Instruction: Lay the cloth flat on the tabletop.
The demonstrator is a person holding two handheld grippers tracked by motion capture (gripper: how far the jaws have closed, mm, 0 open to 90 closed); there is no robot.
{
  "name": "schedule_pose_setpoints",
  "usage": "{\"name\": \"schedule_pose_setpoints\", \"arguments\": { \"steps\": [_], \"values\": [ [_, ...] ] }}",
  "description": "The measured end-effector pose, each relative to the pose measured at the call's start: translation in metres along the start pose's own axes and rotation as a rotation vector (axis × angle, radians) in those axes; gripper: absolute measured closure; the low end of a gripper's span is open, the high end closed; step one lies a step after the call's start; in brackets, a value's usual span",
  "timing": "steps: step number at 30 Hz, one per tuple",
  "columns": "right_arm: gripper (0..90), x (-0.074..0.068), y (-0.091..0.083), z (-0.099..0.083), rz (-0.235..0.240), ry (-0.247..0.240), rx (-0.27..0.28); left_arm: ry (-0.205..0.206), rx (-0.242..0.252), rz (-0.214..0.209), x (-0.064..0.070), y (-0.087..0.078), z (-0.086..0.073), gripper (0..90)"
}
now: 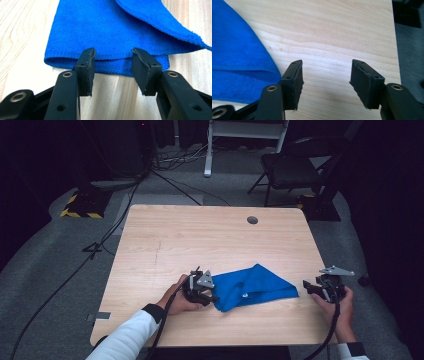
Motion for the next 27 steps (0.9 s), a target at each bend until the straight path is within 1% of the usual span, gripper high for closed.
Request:
{"name": "schedule_pose_setpoints", "arguments": {
  "steps": [1,2,3,4,5,6,7,8,9,10,11,12,13,14,15,17,18,20,23,24,25,26,27],
  "values": [
    [44.4,0.001,-0.002,0.0,-0.002,-0.003,0.003,-0.007,-0.003,0.004,0.0,0.0,0.0,53.9],
    [44.4,-0.001,-0.004,0.002,0.014,-0.013,0.012,-0.006,-0.002,0.006,-0.001,-0.001,-0.001,53.8],
    [44.4,-0.005,-0.006,0.003,0.03,-0.03,0.017,-0.007,-0.005,0.008,-0.002,-0.001,-0.001,53.7],
    [44.0,-0.009,-0.007,0.005,0.034,-0.049,0.02,-0.007,-0.009,0.009,-0.002,-0.002,-0.002,53.5],
    [43.6,-0.014,-0.008,0.007,0.056,-0.068,0.026,-0.005,-0.007,0.01,-0.003,-0.003,-0.003,53.2],
    [43.6,-0.014,-0.008,0.007,0.056,-0.068,0.026,-0.005,-0.007,0.01,-0.003,-0.003,-0.003,52.9],
    [43.7,-0.028,-0.01,0.011,0.11,-0.105,0.044,-0.022,-0.012,0.004,-0.006,-0.005,-0.005,51.9],
    [43.3,-0.035,-0.011,0.013,0.144,-0.111,0.047,-0.037,-0.007,0.003,-0.007,-0.006,-0.007,51.6],
    [43.1,-0.044,-0.012,0.015,0.198,-0.112,0.053,-0.038,-0.011,0.003,-0.008,-0.007,-0.008,51.6],
    [42.7,-0.053,-0.012,0.016,0.23,-0.13,0.058,-0.04,-0.018,0.006,-0.009,-0.009,-0.01,51.6],
    [41.2,-0.064,-0.012,0.017,0.242,-0.18,0.06,-0.042,-0.02,0.007,-0.01,-0.01,-0.011,51.6],
    [40.9,-0.071,-0.012,0.018,0.259,-0.205,0.062,-0.046,-0.023,0.011,-0.011,-0.012,-0.013,51.3],
    [40.8,-0.081,-0.013,0.019,0.287,-0.238,0.067,-0.047,-0.029,0.017,-0.012,-0.014,-0.014,51.3],
    [40.8,-0.081,-0.013,0.019,0.287,-0.238,0.067,-0.047,-0.029,0.017,-0.012,-0.014,-0.014,50.2],
    [40.4,-0.102,-0.012,0.02,0.329,-0.322,0.07,-0.05,-0.033,0.024,-0.013,-0.016,-0.017,49.2],
    [40.5,-0.119,-0.012,0.02,0.37,-0.384,0.071,-0.048,-0.027,0.025,-0.012,-0.02,-0.018,45.9],
    [40.5,-0.128,-0.012,0.02,0.39,-0.411,0.067,-0.044,-0.007,0.015,-0.01,-0.022,-0.017,43.7],
    [40.7,-0.146,-0.012,0.021,0.446,-0.467,0.064,-0.025,0.025,-0.001,-0.004,-0.027,-0.012,40.3],
    [39.6,-0.17,-0.01,0.023,0.491,-0.544,0.054,-0.011,0.066,-0.009,0.006,-0.029,-0.002,30.9],
    [39.3,-0.178,-0.008,0.024,0.506,-0.564,0.05,-0.007,0.066,-0.01,0.01,-0.029,0.001,28.2],
    [38.7,-0.185,-0.007,0.025,0.516,-0.577,0.047,-0.007,0.066,-0.01,0.01,-0.029,0.001,25.7],
    [38.1,-0.191,-0.006,0.025,0.53,-0.593,0.046,0.01,0.056,-0.028,0.018,-0.026,0.005,23.0],
    [38.2,-0.197,-0.005,0.026,0.542,-0.609,0.05,0.02,0.055,-0.034,0.021,-0.025,0.007,21.3]
  ]
}}
Point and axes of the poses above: each handheld gripper's, and its own axes: y roughly forward along the jaws, z roughly out of its top, x roughly to its right, the point moved 6 cm from there along y, roughly forward along the jaws, and after that the axes turned 4 degrees about y, right-handed, at the moved point
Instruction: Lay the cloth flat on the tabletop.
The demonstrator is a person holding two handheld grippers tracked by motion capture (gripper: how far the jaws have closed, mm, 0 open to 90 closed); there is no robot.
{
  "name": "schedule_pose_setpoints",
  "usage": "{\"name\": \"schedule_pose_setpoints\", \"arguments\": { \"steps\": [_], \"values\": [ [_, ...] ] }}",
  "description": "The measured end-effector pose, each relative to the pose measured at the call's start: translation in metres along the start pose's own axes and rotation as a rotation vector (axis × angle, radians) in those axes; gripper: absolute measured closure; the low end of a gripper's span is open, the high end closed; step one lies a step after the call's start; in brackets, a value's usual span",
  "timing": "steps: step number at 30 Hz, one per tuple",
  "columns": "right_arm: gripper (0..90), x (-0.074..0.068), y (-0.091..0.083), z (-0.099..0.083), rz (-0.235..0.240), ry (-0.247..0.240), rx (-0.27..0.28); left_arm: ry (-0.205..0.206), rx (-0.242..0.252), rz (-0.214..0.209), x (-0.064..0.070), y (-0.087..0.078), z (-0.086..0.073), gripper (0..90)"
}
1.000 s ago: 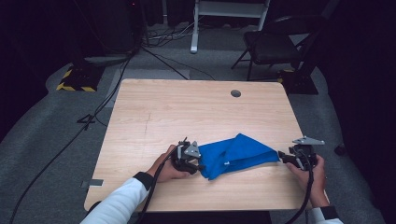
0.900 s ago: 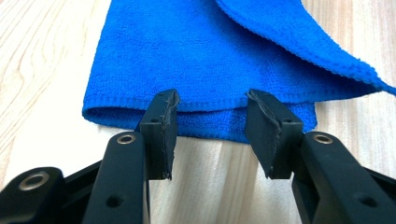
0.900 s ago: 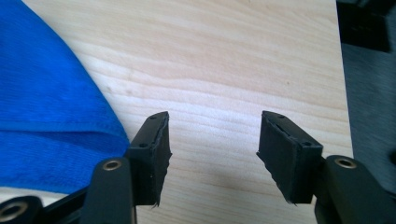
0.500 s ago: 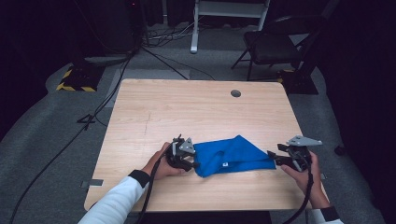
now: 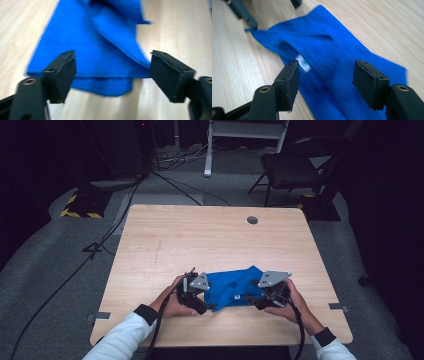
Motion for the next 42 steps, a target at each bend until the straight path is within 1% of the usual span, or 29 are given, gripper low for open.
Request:
{"name": "schedule_pose_setpoints", "arguments": {
  "steps": [2,3,4,6,8,9,10,12,13,14,15,16,18,19,20,22,23,25,27,30,31,33,34,35,36,39,40,41,42],
  "values": [
    [37.9,-0.005,0.007,0.004,0.0,-0.03,-0.017,0.011,-0.012,-0.012,0.005,0.004,0.001,20.6],
    [38.7,-0.008,0.01,0.006,0.0,-0.055,-0.022,0.014,-0.027,-0.021,0.006,0.006,0.001,20.0],
    [38.7,-0.008,0.01,0.006,0.0,-0.055,-0.022,0.014,-0.027,-0.021,0.006,0.006,0.001,19.0],
    [40.4,-0.012,0.016,0.011,0.017,-0.072,-0.021,0.017,-0.03,-0.045,0.009,0.008,0.0,18.7],
    [44.6,-0.015,0.02,0.014,0.032,-0.084,-0.013,0.01,-0.018,-0.057,0.01,0.007,0.001,18.7],
    [47.9,-0.015,0.023,0.015,0.016,-0.089,-0.021,0.006,-0.013,-0.061,0.011,0.006,0.002,18.7],
    [53.7,-0.014,0.026,0.014,-0.001,-0.092,-0.035,0.015,-0.014,-0.061,0.012,0.007,0.003,18.9],
    [65.6,-0.014,0.03,0.013,-0.012,-0.097,-0.044,0.035,-0.024,-0.049,0.012,0.009,0.003,21.7],
    [72.3,-0.012,0.031,0.011,-0.03,-0.105,-0.051,0.034,-0.029,-0.047,0.013,0.011,0.003,25.5],
    [76.8,-0.012,0.031,0.01,-0.039,-0.11,-0.057,0.031,-0.043,-0.032,0.012,0.013,0.003,29.4],
    [81.3,-0.011,0.031,0.009,-0.04,-0.114,-0.055,0.037,-0.057,-0.03,0.011,0.015,0.002,34.5],
    [83.4,-0.01,0.029,0.008,-0.049,-0.114,-0.048,0.034,-0.062,-0.032,0.011,0.017,0.001,41.4],
    [88.2,-0.006,0.024,0.007,-0.076,-0.104,-0.033,0.044,-0.08,-0.004,0.009,0.019,-0.002,49.9],
    [89.1,-0.003,0.02,0.007,-0.089,-0.096,-0.023,0.055,-0.078,0.004,0.008,0.019,-0.002,56.0],
    [89.5,0.001,0.016,0.007,-0.103,-0.084,-0.012,0.059,-0.064,0.001,0.009,0.017,-0.002,62.1],
    [90.0,0.009,0.007,0.004,-0.124,-0.047,0.004,0.09,-0.056,0.021,0.008,0.015,0.0,70.3],
    [90.0,0.014,0.002,0.002,-0.138,-0.033,0.008,0.09,-0.056,0.029,0.008,0.013,0.0,74.4],
    [90.0,0.024,-0.007,-0.004,-0.154,0.003,0.02,0.076,-0.05,0.037,0.004,0.011,-0.001,79.5],
    [90.0,0.032,-0.013,-0.011,-0.17,0.044,0.023,0.066,-0.044,0.055,-0.001,0.007,-0.003,81.9],
    [90.0,0.043,-0.021,-0.021,-0.199,0.085,0.023,0.031,-0.024,0.078,-0.01,0.0,-0.004,85.1],
    [90.0,0.046,-0.023,-0.025,-0.199,0.1,0.022,0.029,-0.019,0.089,-0.013,-0.002,-0.004,85.6],
    [90.0,0.051,-0.026,-0.032,-0.217,0.116,0.007,0.018,-0.007,0.111,-0.019,-0.006,-0.004,86.6],
    [90.0,0.054,-0.027,-0.036,-0.223,0.124,-0.003,0.018,-0.012,0.124,-0.022,-0.007,-0.005,86.9],
    [89.7,0.057,-0.028,-0.039,-0.229,0.127,-0.01,0.023,-0.024,0.126,-0.025,-0.008,-0.007,87.0],
    [89.7,0.06,-0.029,-0.043,-0.235,0.141,-0.02,0.012,-0.021,0.125,-0.028,-0.01,-0.008,87.1],
    [87.8,0.066,-0.03,-0.054,-0.232,0.169,-0.046,-0.004,-0.025,0.153,-0.038,-0.013,-0.011,87.4],
    [87.9,0.067,-0.03,-0.057,-0.232,0.173,-0.05,-0.022,-0.014,0.155,-0.04,-0.015,-0.012,87.5],
    [86.2,0.067,-0.031,-0.06,-0.228,0.178,-0.054,-0.031,-0.005,0.154,-0.042,-0.016,-0.012,87.5],
    [80.1,0.068,-0.031,-0.062,-0.221,0.184,-0.049,-0.034,-0.002,0.157,-0.044,-0.017,-0.012,87.5]
  ]
}}
Point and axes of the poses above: each handheld gripper's, and its own axes: y roughly forward along the jaws, z roughly out of its top, x roughly to its right, the point moved 6 cm from there along y, roughly forward along the jaws, and after that the axes turned 4 degrees about y, right-handed, at the moved point
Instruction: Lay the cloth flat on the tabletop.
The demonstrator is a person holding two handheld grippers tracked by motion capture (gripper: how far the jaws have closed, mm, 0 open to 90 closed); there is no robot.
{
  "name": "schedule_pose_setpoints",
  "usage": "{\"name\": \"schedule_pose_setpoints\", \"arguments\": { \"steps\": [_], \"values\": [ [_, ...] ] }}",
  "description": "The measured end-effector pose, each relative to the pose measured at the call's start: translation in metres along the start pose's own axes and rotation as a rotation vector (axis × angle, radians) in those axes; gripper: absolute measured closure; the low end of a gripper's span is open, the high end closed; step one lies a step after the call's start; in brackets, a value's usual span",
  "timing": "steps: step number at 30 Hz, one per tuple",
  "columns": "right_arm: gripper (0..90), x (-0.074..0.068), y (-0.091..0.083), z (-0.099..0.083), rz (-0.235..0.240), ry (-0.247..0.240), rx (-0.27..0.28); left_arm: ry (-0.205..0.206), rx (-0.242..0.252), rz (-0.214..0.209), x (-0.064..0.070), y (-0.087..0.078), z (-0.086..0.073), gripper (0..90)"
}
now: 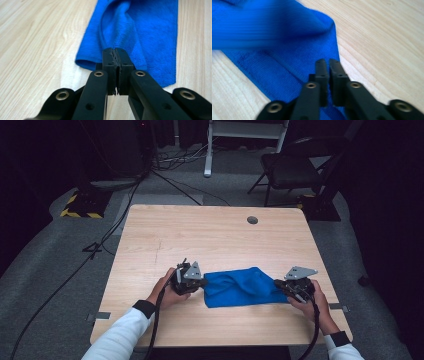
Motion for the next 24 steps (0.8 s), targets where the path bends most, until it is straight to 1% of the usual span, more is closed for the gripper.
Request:
{"name": "schedule_pose_setpoints", "arguments": {
  "steps": [1,2,4,5,7,9,11,13,14,16,18,20,23,24],
  "values": [
    [72.4,0.0,0.0,-0.001,0.01,0.008,0.0,0.001,0.001,0.003,-0.001,0.0,0.0,87.5],
    [66.9,0.0,-0.001,-0.002,0.01,0.002,-0.003,0.0,-0.002,0.004,-0.001,-0.001,0.0,87.5],
    [61.0,-0.004,-0.004,-0.002,0.039,-0.009,0.015,-0.002,-0.004,-0.001,0.0,-0.001,0.0,87.5],
    [56.5,-0.005,-0.006,-0.002,0.04,-0.013,0.021,0.001,-0.004,-0.004,0.0,-0.001,0.0,87.5],
    [54.4,-0.014,-0.01,0.001,0.085,-0.04,0.052,0.008,-0.008,-0.003,0.001,0.0,0.0,87.5],
    [50.0,-0.025,-0.013,0.003,0.111,-0.07,0.064,0.007,-0.008,-0.008,0.002,0.001,0.0,87.5],
    [46.9,-0.038,-0.013,0.006,0.152,-0.106,0.081,0.005,-0.01,-0.01,0.003,0.0,0.0,87.5],
    [41.8,-0.054,-0.013,0.009,0.187,-0.141,0.084,0.004,-0.009,-0.013,0.003,0.0,0.0,87.5],
    [40.7,-0.061,-0.012,0.01,0.204,-0.16,0.088,0.003,-0.009,-0.015,0.003,0.0,0.0,87.5],
    [35.8,-0.076,-0.011,0.012,0.235,-0.178,0.094,0.008,-0.011,-0.022,0.004,0.0,0.0,87.4],
    [31.8,-0.088,-0.009,0.013,0.256,-0.212,0.097,0.012,-0.015,-0.025,0.005,0.001,0.0,87.5],
    [28.7,-0.098,-0.006,0.014,0.274,-0.237,0.093,0.018,-0.018,-0.032,0.006,0.002,0.001,87.4],
    [25.8,-0.106,0.002,0.013,0.292,-0.267,0.071,0.022,-0.019,-0.036,0.007,0.002,0.001,87.4],
    [25.2,-0.108,0.005,0.012,0.288,-0.278,0.062,0.023,-0.019,-0.036,0.007,0.002,0.001,87.4]
  ]
}}
Point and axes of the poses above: each handheld gripper's, and its own axes: y roughly forward along the jaws, z roughly out of its top, x roughly to its right, the point moved 6 cm from there along y, roughly forward along the jaws, and after that the axes turned 4 degrees about y, right-handed, at the moved point
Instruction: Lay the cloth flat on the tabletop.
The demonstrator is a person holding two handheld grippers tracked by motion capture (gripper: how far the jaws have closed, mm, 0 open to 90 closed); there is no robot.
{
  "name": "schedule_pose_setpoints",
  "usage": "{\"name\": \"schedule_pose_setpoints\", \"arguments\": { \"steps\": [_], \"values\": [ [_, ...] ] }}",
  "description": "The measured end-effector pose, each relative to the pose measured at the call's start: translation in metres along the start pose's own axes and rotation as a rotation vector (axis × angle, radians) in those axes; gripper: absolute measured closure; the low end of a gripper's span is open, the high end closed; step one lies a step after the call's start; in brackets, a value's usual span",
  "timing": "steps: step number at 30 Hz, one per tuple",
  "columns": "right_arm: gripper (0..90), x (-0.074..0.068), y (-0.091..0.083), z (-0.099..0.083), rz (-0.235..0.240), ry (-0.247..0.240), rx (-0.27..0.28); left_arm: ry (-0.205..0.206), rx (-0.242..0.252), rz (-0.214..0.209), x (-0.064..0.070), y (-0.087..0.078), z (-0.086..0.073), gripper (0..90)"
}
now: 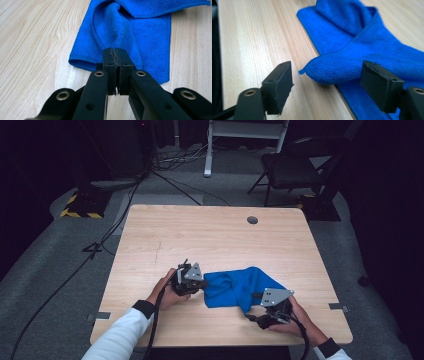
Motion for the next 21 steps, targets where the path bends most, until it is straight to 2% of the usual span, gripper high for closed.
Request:
{"name": "schedule_pose_setpoints", "arguments": {
  "steps": [5,6,8,9,10,14,18,21],
  "values": [
    [25.1,0.005,0.013,-0.001,-0.074,-0.022,-0.037,-0.001,-0.003,-0.008,0.0,0.001,0.0,87.4],
    [28.8,0.007,0.014,-0.001,-0.094,-0.036,-0.044,0.002,-0.006,-0.006,0.0,0.001,-0.001,87.4],
    [43.5,0.01,0.018,-0.001,-0.138,-0.05,-0.067,0.003,-0.006,-0.005,-0.001,0.001,-0.001,87.4],
    [53.6,0.011,0.018,-0.001,-0.141,-0.052,-0.067,0.004,-0.006,-0.003,-0.001,0.001,-0.001,87.5],
    [62.0,0.014,0.018,-0.001,-0.164,-0.045,-0.07,0.005,-0.006,0.0,-0.002,0.0,-0.001,87.5],
    [80.5,0.028,0.013,-0.004,-0.229,-0.019,-0.076,0.003,-0.001,0.012,-0.004,-0.002,-0.001,87.6],
    [84.0,0.039,0.001,-0.003,-0.234,0.035,-0.028,-0.003,0.016,0.015,-0.006,-0.006,0.003,87.6],
    [85.7,0.048,-0.011,0.003,-0.24,0.069,0.033,-0.008,0.061,0.026,-0.009,-0.015,0.011,87.7]
  ]
}}
Point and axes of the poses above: each handheld gripper's, and its own axes: y roughly forward along the jaws, z roughly out of its top, x roughly to its right, the point moved 6 cm from there along y, roughly forward along the jaws, and after that the axes turned 4 degrees about y, right-handed, at the moved point
